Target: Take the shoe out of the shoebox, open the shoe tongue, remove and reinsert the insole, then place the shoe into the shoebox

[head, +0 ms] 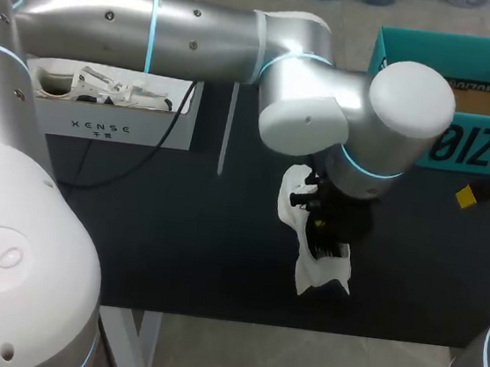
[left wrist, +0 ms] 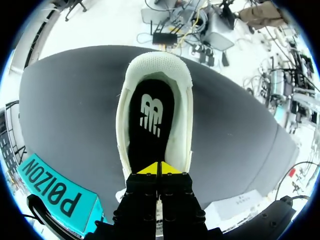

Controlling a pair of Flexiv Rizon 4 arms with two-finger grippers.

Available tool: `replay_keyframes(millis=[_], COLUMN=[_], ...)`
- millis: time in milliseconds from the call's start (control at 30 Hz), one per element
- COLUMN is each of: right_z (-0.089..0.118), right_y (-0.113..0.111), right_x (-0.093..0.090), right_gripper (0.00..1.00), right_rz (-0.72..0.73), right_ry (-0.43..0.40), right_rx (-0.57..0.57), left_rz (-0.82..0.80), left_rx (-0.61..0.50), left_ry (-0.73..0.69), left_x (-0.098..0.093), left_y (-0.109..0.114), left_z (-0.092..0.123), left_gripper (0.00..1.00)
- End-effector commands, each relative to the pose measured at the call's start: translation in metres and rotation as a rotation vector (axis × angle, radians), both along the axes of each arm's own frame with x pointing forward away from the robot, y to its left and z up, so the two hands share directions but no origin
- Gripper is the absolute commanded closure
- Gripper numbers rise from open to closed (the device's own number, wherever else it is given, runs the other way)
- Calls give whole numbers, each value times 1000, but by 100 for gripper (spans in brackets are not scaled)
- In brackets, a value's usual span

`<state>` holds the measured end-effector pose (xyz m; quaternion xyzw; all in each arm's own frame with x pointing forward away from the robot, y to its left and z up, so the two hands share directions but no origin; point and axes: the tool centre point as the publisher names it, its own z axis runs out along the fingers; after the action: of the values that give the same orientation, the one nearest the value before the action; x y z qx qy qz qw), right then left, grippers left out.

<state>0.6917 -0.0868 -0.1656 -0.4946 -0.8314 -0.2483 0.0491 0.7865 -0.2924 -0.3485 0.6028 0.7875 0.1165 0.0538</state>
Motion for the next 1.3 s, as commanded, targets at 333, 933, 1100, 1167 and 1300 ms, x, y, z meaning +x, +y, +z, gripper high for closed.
replay_keyframes(millis=[333, 933, 1100, 1167, 1300], right_z=[-1, -1, -1, -1, -1], right_y=[1, 1, 1, 1, 1], right_x=[1, 1, 1, 1, 1], right_gripper=[0, 0, 0, 0, 0], right_rz=[-1, -1, -1, -1, -1], right_ry=[2, 2, 2, 2, 2], right_rx=[-2, -2, -2, -2, -2], left_rz=[74, 118, 109, 108, 103], left_rx=[-57, -60, -77, -85, -87], left_ry=[119, 167, 157, 151, 131], left_x=[6, -2, -4, -4, -3], left_y=[-2, 6, 5, 5, 4], left_z=[-18, -24, -22, -19, -7], left_gripper=[59, 0, 0, 0, 0])
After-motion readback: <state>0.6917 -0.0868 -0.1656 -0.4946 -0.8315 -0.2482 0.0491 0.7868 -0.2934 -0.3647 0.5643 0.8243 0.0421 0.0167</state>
